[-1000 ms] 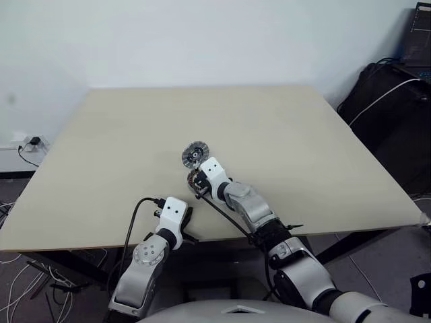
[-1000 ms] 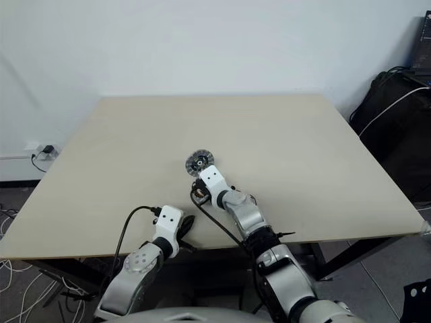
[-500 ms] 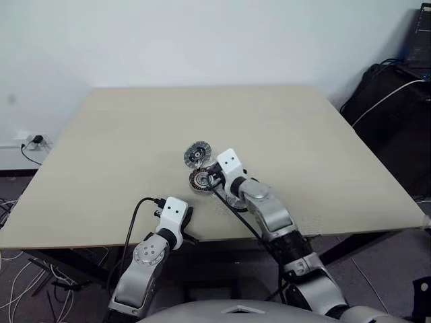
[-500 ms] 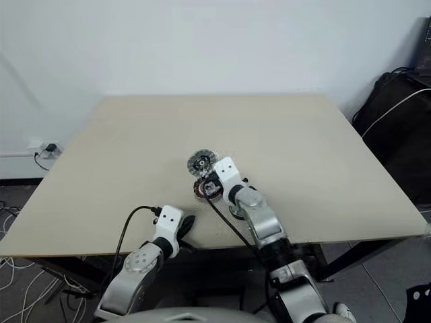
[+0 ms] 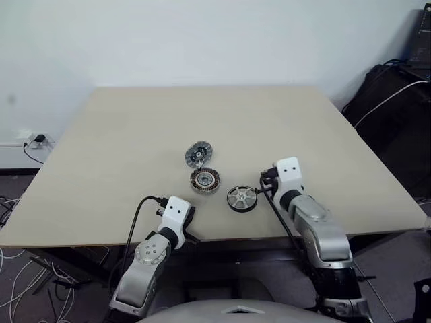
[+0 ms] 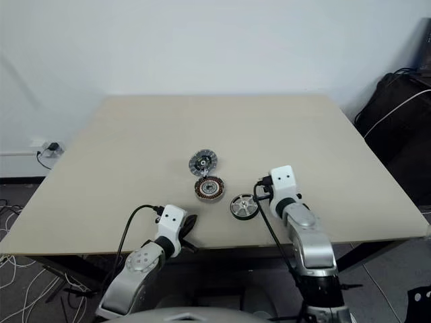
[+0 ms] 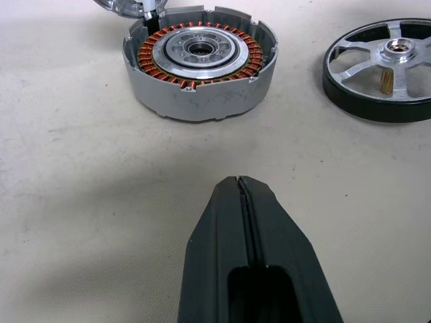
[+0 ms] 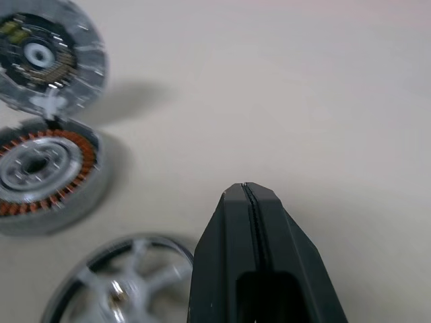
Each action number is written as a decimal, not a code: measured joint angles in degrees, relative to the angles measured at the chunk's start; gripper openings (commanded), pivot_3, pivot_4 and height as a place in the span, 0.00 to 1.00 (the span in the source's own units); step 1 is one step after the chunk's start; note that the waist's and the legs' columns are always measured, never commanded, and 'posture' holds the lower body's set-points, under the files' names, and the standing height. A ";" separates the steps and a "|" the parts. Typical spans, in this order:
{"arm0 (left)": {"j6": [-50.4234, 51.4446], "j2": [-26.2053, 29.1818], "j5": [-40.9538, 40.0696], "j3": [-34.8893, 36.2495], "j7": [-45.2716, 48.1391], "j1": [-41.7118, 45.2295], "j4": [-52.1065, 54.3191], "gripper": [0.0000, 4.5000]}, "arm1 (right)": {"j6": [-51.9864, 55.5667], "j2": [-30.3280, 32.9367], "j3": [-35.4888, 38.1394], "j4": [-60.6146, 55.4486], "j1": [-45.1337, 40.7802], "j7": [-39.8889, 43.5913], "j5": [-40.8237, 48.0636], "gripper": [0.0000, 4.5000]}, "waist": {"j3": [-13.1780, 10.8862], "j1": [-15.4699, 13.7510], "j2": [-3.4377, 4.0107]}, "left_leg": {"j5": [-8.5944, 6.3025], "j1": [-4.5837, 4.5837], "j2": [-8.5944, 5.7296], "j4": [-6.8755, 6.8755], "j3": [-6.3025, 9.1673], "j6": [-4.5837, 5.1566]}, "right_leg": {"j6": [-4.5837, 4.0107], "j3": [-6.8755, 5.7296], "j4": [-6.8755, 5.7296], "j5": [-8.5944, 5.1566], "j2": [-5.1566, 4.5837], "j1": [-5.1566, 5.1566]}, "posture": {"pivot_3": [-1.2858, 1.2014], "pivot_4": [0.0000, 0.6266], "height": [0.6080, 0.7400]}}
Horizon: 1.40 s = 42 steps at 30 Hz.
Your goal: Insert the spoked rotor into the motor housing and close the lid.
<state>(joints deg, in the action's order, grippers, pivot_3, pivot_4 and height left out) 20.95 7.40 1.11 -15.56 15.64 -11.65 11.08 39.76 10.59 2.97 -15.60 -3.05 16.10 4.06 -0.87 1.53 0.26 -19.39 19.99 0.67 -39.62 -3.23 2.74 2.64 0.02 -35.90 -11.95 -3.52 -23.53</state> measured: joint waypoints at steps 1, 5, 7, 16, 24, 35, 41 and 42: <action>0.01 0.06 0.00 -0.04 0.16 0.10 0.00 0.00 | 0.75 0.09 0.57 -0.71 0.70 0.00 0.65 0.08 | 0.00 0.02 0.00 | 0.00 0.00 0.00 0.00 -0.01 0.00 | 0.00 0.01 0.00 0.00 0.00 -0.01 | 0.52 0.00 1.00; 0.06 0.46 -0.02 -0.31 0.80 0.70 -0.01 0.00 | 3.47 0.00 3.14 -3.61 4.74 0.25 4.05 0.35 | -0.01 -0.10 -0.03 | 0.00 0.00 0.00 0.00 0.00 0.01 | 0.00 0.01 0.01 0.00 0.00 0.00 | 0.52 0.00 1.00; 0.06 0.60 -0.03 -0.31 0.89 0.90 -0.01 0.00 | 4.35 0.05 4.09 -3.92 6.02 0.20 5.17 0.49 | -0.02 -0.09 -0.02 | 0.00 0.00 0.00 0.00 -0.02 0.01 | 0.00 0.01 0.01 -0.01 0.00 0.00 | 0.52 0.00 1.00; 0.16 0.78 -0.05 -0.38 1.36 1.04 -0.01 0.00 | 9.39 -2.88 10.28 -4.02 8.35 -0.31 13.45 0.99 | -0.02 -0.19 -0.03 | 0.00 0.00 0.04 0.00 -0.01 0.01 | 0.00 0.01 0.01 -0.01 0.00 0.00 | 0.52 0.00 1.00; 0.24 0.72 -0.06 -0.36 1.52 0.90 -0.01 0.00 | 23.72 -9.50 24.84 -0.71 3.15 -4.36 29.44 0.99 | -0.02 -0.19 -0.01 | -0.01 0.01 0.37 0.00 -0.02 0.02 | -0.01 0.01 0.00 -0.01 0.01 -0.02 | 0.52 0.00 1.00; 0.26 0.52 -0.07 -0.50 1.51 0.75 -0.07 0.00 | 35.96 -14.87 38.13 9.06 -1.24 -12.26 47.53 0.99 | -0.07 0.03 0.20 | -0.02 0.05 0.37 0.01 -0.05 0.05 | -0.02 0.02 0.02 -0.01 0.01 -0.06 | 0.52 0.00 1.00; 0.31 0.49 -0.07 -0.53 1.44 0.70 -0.07 0.00 | 36.57 -15.20 37.71 12.02 -1.34 -13.23 51.67 0.99 | -0.07 0.46 0.24 | -0.02 0.05 0.38 0.01 -0.05 0.05 | -0.01 0.02 0.02 -0.01 0.02 -0.05 | 0.52 0.00 1.00; 0.32 0.49 -0.07 -0.53 1.40 0.65 -0.07 0.00 | 36.40 -15.23 37.65 12.58 -1.36 -13.43 52.22 0.99 | -0.07 0.52 0.24 | -0.03 0.05 0.38 0.01 -0.05 0.05 | 0.00 0.02 0.02 -0.01 0.02 -0.05 | 0.52 0.00 1.00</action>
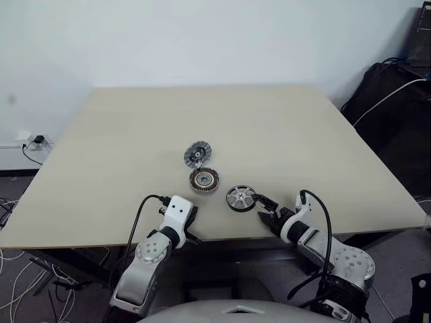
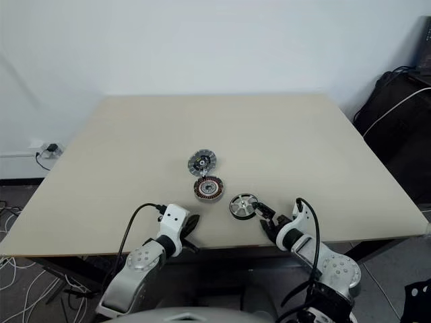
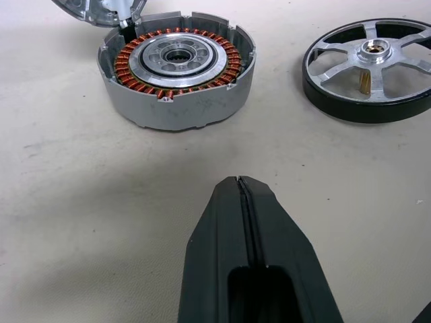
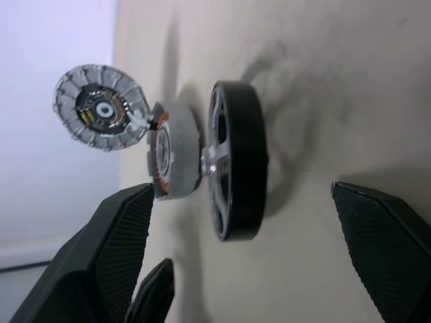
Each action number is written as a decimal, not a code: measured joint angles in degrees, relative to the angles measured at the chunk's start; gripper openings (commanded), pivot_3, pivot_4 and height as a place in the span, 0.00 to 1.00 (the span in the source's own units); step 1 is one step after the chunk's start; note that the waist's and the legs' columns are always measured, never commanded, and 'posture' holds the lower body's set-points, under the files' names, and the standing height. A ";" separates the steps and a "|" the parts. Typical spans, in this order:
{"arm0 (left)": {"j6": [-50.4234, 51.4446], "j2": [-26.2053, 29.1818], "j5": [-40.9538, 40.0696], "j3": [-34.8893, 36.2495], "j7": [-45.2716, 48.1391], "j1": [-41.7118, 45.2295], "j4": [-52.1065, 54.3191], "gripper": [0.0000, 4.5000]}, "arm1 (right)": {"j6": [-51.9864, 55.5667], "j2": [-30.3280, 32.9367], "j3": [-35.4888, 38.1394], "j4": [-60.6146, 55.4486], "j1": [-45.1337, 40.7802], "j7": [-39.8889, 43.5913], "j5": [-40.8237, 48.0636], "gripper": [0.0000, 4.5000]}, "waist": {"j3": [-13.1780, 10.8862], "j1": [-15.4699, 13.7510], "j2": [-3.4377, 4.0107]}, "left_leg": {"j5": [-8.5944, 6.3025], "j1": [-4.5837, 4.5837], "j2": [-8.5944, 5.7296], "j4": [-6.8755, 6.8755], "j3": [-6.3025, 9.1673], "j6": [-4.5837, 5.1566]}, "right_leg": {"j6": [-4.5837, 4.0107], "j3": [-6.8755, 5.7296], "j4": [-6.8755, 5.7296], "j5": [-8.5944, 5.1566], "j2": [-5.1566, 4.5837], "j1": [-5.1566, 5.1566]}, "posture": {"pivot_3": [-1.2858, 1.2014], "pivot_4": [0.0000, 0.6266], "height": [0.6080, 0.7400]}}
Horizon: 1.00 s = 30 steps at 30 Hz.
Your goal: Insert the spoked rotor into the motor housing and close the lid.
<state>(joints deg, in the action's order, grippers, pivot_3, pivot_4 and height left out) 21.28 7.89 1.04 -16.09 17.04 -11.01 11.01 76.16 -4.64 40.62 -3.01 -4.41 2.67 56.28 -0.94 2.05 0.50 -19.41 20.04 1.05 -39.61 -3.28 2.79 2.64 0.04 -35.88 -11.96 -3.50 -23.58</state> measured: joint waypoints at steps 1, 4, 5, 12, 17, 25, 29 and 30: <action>0.07 0.02 0.00 0.00 -0.07 -0.07 0.00 0.00 | -0.20 -0.04 -0.09 0.57 0.00 -0.07 0.75 0.99 | 0.00 0.02 0.00 | 0.00 0.00 0.00 0.00 0.00 0.00 | 0.00 0.00 0.00 0.00 0.00 0.00 | 0.52 0.00 1.00; 0.44 0.02 0.00 0.01 -0.25 -0.31 0.00 0.00 | -0.97 -0.06 -0.58 1.19 -0.02 -0.01 2.73 0.99 | -0.01 0.04 0.01 | 0.00 0.00 0.01 0.00 0.00 0.00 | 0.00 0.00 0.00 0.00 0.00 -0.02 | 0.52 0.00 1.00; 0.50 0.03 0.00 0.00 -0.27 -0.37 0.00 0.00 | -1.19 -0.06 -0.93 1.21 -0.08 0.01 3.44 0.99 | -0.01 0.05 0.01 | 0.00 0.01 0.02 0.00 0.00 0.01 | 0.01 0.00 0.00 0.00 0.00 -0.02 | 0.52 0.00 1.00; 0.62 0.05 0.01 0.00 -0.28 -0.39 0.00 0.00 | -4.20 0.00 -2.95 2.60 -0.40 -0.39 5.19 0.91 | -0.02 0.04 0.02 | -0.01 0.02 0.02 0.01 0.00 0.01 | 0.04 0.00 0.00 -0.02 0.00 -0.03 | 0.52 0.00 1.00; 0.62 0.04 0.02 -0.02 -0.29 -0.38 0.00 0.00 | -5.59 0.18 -4.68 2.80 -0.52 -1.17 5.65 0.56 | -0.02 0.05 0.02 | -0.01 0.04 0.02 0.01 0.00 0.01 | 0.03 0.00 0.01 -0.02 0.00 -0.05 | 0.52 0.00 1.00; 0.63 0.05 0.02 -0.03 -0.58 -0.37 0.00 0.00 | -7.55 0.51 -6.17 4.15 0.11 -1.58 5.95 0.08 | -0.01 0.05 0.03 | -0.01 0.03 0.03 0.02 0.00 0.02 | 0.03 0.01 0.02 -0.02 0.00 -0.05 | 0.52 0.00 1.00; 0.63 0.05 0.02 -0.09 -0.58 -0.35 0.00 0.00 | -8.47 0.76 -7.14 4.19 0.71 -1.60 6.09 0.08 | 0.00 0.05 0.03 | -0.01 0.01 0.05 0.02 0.00 0.02 | 0.08 0.00 0.02 -0.05 0.00 -0.04 | 0.52 0.00 1.00; 0.63 0.06 0.02 -0.09 -0.57 -0.35 0.00 0.00 | -8.67 0.88 -7.47 4.18 0.92 -1.61 6.12 0.08 | 0.00 0.05 0.03 | -0.01 0.02 0.06 0.02 0.00 0.02 | 0.09 0.00 0.02 -0.06 0.00 -0.04 | 0.52 0.00 1.00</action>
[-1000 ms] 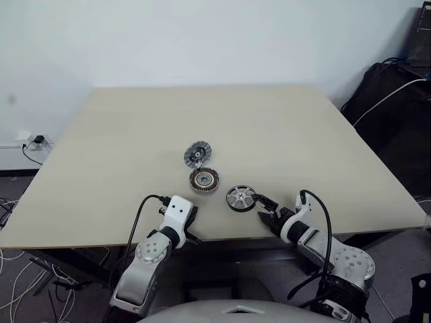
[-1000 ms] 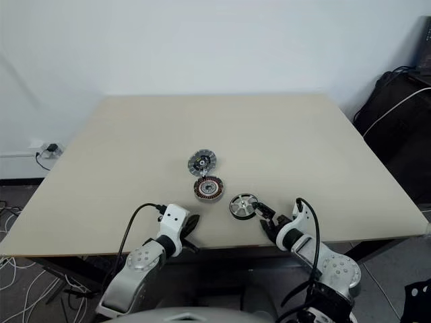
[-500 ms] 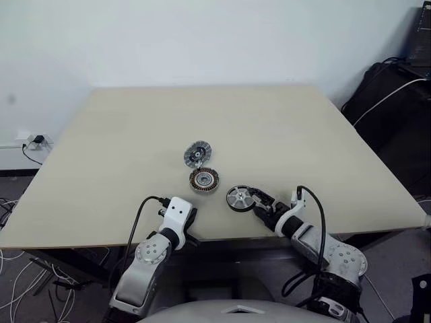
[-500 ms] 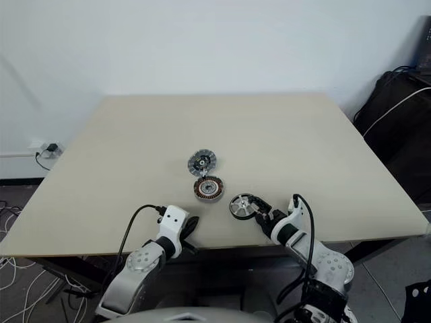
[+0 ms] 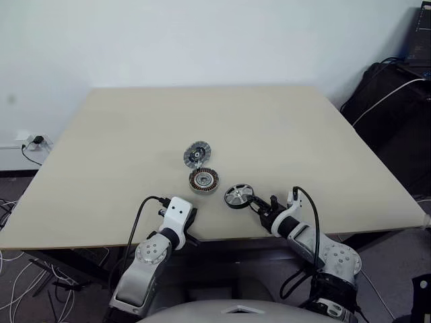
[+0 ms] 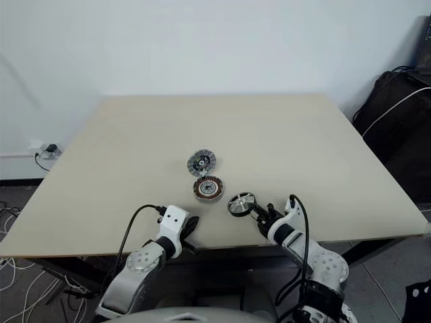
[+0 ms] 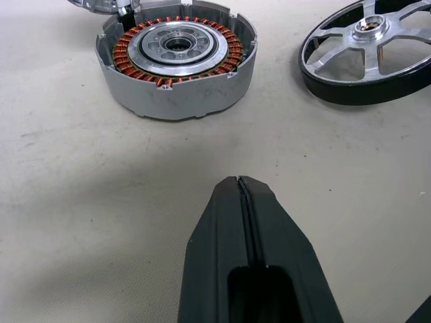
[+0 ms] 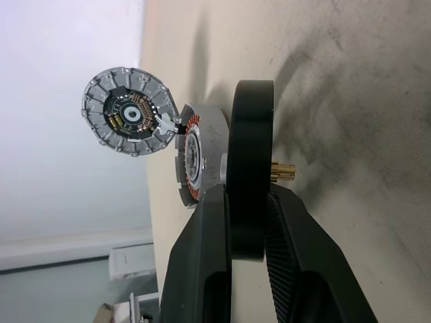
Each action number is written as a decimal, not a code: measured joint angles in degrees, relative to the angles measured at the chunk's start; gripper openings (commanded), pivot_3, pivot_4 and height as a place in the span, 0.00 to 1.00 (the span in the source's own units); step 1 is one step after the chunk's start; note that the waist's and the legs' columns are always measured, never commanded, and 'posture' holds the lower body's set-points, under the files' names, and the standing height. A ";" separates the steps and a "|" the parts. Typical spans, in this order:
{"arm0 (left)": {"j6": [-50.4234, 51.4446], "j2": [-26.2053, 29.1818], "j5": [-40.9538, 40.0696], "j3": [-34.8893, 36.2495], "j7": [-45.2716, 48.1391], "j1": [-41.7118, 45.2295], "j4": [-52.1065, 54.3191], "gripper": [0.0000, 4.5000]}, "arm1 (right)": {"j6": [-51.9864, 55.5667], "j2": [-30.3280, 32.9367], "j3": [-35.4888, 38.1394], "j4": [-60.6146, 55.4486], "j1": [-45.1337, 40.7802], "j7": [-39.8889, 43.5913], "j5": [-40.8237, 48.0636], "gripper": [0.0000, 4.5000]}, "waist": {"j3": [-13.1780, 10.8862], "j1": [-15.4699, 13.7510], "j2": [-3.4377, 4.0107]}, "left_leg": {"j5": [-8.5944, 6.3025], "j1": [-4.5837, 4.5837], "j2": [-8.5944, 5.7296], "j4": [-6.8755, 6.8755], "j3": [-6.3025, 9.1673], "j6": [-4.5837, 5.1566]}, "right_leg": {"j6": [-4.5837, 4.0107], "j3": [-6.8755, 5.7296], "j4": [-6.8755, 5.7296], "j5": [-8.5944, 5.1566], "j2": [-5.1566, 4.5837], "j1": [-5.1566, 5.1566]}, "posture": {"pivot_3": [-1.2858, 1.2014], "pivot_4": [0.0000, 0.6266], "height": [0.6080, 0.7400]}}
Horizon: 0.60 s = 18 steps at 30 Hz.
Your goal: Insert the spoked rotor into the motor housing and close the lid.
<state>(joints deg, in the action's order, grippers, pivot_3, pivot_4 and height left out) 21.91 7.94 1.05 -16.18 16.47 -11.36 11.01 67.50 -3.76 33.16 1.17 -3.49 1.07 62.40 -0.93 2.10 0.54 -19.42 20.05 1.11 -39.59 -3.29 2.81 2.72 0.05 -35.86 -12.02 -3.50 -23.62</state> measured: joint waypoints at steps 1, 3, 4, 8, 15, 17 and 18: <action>0.00 0.00 0.00 -0.01 0.00 0.03 0.00 0.00 | -0.09 0.10 -0.15 0.00 0.09 -0.03 0.01 0.08 | 0.01 0.01 0.01 | 0.00 0.00 0.00 0.00 0.00 0.00 | 0.00 0.00 0.00 0.00 0.00 0.01 | 0.52 0.00 1.00; 0.00 0.01 0.00 -0.05 0.03 0.10 0.00 0.00 | -0.19 0.13 -0.56 -0.40 0.36 -0.29 0.29 0.08 | 0.02 0.01 0.03 | 0.00 -0.01 0.00 0.00 0.00 0.00 | 0.00 0.00 0.00 0.00 0.00 0.01 | 0.52 0.00 1.00; 0.00 0.03 0.00 -0.05 0.04 0.10 0.00 0.00 | -0.20 0.03 -0.77 -0.71 0.42 -0.52 0.62 0.08 | 0.02 0.01 0.03 | 0.00 0.00 0.00 0.00 0.00 0.00 | 0.00 0.00 0.00 0.00 0.00 0.00 | 0.52 0.00 1.00; 0.00 0.09 0.00 -0.04 0.21 0.18 -0.01 0.00 | -0.44 -0.13 -1.47 -1.95 0.44 -1.83 2.61 0.08 | -0.03 0.01 0.04 | 0.00 0.06 0.01 0.00 0.00 0.00 | 0.00 0.00 0.00 0.00 0.00 -0.07 | 0.52 0.00 1.00; 0.00 0.16 0.00 0.00 0.42 0.63 -0.02 0.00 | -2.17 -0.06 -6.22 -3.79 -1.57 -2.75 7.29 0.08 | -0.04 0.01 0.05 | 0.00 0.16 0.00 0.00 0.00 0.01 | -0.05 0.00 0.01 0.03 0.01 -0.16 | 0.52 0.00 1.00; 0.02 0.18 0.00 0.01 0.39 0.62 -0.02 0.00 | -3.50 0.08 -8.35 -3.71 -2.88 -2.76 8.14 0.08 | -0.05 0.03 0.05 | 0.00 0.16 0.00 0.00 -0.01 0.01 | -0.05 0.00 0.01 0.04 0.01 -0.16 | 0.52 0.00 1.00; 0.04 0.19 0.00 0.01 0.37 0.61 -0.02 0.00 | -4.00 0.11 -9.33 -3.58 -3.74 -2.77 8.41 0.08 | -0.06 0.04 0.04 | 0.00 0.16 0.00 0.00 -0.01 0.01 | -0.05 0.00 0.01 0.04 0.01 -0.17 | 0.52 0.00 1.00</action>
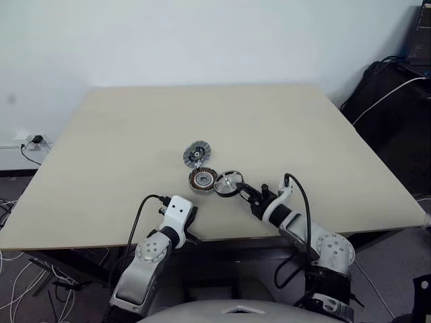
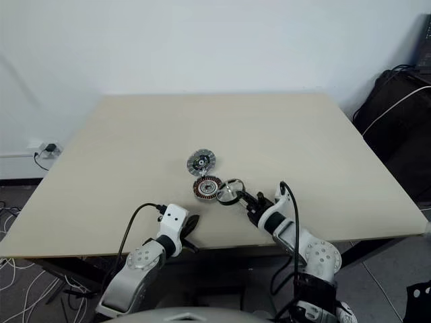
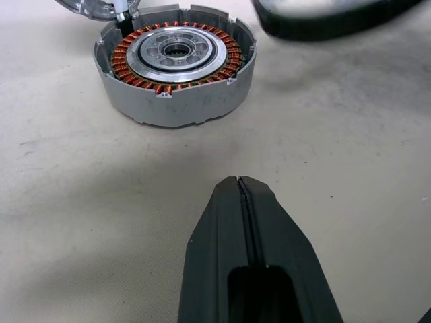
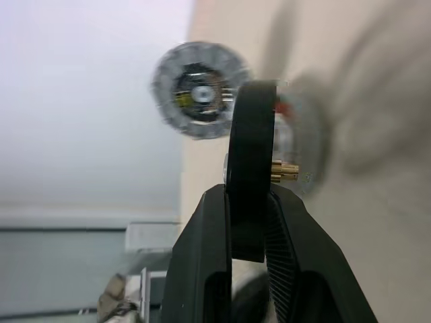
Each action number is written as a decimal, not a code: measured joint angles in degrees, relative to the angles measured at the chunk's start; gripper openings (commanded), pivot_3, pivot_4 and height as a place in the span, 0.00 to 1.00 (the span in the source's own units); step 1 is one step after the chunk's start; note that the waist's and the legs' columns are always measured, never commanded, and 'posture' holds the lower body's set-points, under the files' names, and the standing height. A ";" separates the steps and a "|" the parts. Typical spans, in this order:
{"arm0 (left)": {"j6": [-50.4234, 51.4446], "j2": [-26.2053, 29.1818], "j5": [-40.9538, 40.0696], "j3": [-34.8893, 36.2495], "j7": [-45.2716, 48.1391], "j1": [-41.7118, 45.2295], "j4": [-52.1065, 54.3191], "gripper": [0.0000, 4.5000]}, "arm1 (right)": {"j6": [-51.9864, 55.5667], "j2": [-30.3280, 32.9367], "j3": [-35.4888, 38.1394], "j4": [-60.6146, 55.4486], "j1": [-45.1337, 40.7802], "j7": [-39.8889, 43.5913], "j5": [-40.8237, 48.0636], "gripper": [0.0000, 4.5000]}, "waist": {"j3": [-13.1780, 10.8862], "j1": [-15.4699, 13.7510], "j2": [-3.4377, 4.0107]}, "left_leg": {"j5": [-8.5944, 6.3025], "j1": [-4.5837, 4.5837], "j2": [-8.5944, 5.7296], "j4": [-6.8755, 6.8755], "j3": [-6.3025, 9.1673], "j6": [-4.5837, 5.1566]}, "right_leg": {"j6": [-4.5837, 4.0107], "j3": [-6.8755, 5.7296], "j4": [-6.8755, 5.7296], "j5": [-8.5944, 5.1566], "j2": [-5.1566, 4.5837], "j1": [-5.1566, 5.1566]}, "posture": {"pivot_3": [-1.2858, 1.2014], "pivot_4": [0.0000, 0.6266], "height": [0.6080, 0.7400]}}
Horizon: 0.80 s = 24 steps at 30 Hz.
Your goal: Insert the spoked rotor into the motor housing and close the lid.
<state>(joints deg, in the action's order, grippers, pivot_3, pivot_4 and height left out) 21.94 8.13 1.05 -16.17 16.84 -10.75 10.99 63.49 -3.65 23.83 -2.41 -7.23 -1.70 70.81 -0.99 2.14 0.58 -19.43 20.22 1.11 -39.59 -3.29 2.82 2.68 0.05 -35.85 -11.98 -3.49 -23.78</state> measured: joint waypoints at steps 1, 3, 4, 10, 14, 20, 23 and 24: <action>0.01 0.00 0.00 0.02 -0.05 -0.04 0.00 0.00 | -0.73 0.00 -1.09 0.18 -0.79 0.01 0.19 0.08 | 0.00 0.00 0.00 | 0.00 0.00 0.00 0.00 0.00 0.00 | 0.00 0.00 0.00 0.00 0.00 0.00 | 0.52 0.00 1.00; 0.02 0.00 0.01 0.07 -0.21 -0.21 0.00 0.00 | -1.71 -0.42 -2.82 1.34 -3.16 0.03 0.18 0.08 | -0.01 0.08 -0.01 | 0.00 0.00 0.00 0.00 0.00 0.00 | -0.01 0.00 -0.01 0.01 0.01 0.00 | 0.52 0.00 1.00; 0.04 0.00 0.01 0.10 -0.33 -0.33 0.01 0.00 | -2.39 -0.89 -3.76 2.21 -4.62 0.10 0.04 0.08 | -0.02 0.13 -0.01 | 0.00 0.00 0.01 0.00 -0.01 0.00 | -0.01 0.00 -0.01 0.01 0.02 0.00 | 0.52 0.00 1.00; 0.07 -0.02 0.02 0.59 -0.93 -1.44 0.02 0.00 | -5.92 -3.11 -9.15 7.81 -10.18 2.50 -3.12 0.08 | -0.01 -0.16 -0.04 | -0.02 0.05 -0.01 0.00 0.03 0.04 | 0.07 -0.03 0.03 0.07 0.01 0.02 | 0.52 0.00 1.00; 0.08 -0.07 0.03 1.16 -1.84 -2.15 0.16 0.00 | -9.61 -3.64 -10.77 13.31 -11.64 5.25 -8.40 0.08 | -0.01 -0.01 -0.04 | -0.04 0.05 -0.02 -0.01 -0.04 0.07 | 0.28 0.00 0.06 0.19 -0.01 0.00 | 0.52 0.00 1.00; 0.08 -0.16 0.02 1.24 -2.34 -2.87 0.75 0.00 | -12.31 -4.54 -11.05 17.64 -13.13 8.99 -12.30 0.08 | -0.01 0.03 -0.03 | -0.04 0.04 0.00 -0.01 -0.03 0.05 | 0.28 -0.02 0.03 0.19 0.00 -0.01 | 0.52 0.00 1.00; 0.11 -0.13 0.02 1.44 -2.64 -3.35 0.80 0.00 | -13.08 -4.61 -10.88 19.34 -13.49 9.81 -13.92 0.08 | -0.01 0.01 -0.03 | -0.04 0.04 0.00 -0.01 -0.03 0.05 | 0.27 -0.02 0.03 0.19 0.00 -0.01 | 0.52 0.00 1.00; 0.12 -0.13 0.02 1.53 -2.69 -3.43 0.83 0.00 | -13.20 -4.60 -10.69 19.88 -13.60 10.06 -14.26 0.08 | -0.01 0.00 -0.03 | -0.04 0.04 0.00 -0.01 -0.03 0.05 | 0.27 -0.02 0.03 0.19 0.00 -0.01 | 0.52 0.00 1.00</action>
<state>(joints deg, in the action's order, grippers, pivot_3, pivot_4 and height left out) 22.06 8.00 1.07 -14.64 14.15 -14.18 11.82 50.29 -8.25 13.13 17.47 -20.83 8.36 56.55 -1.01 2.14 0.55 -19.46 20.26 1.11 -39.59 -3.32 2.87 2.95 0.03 -35.82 -11.79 -3.50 -23.79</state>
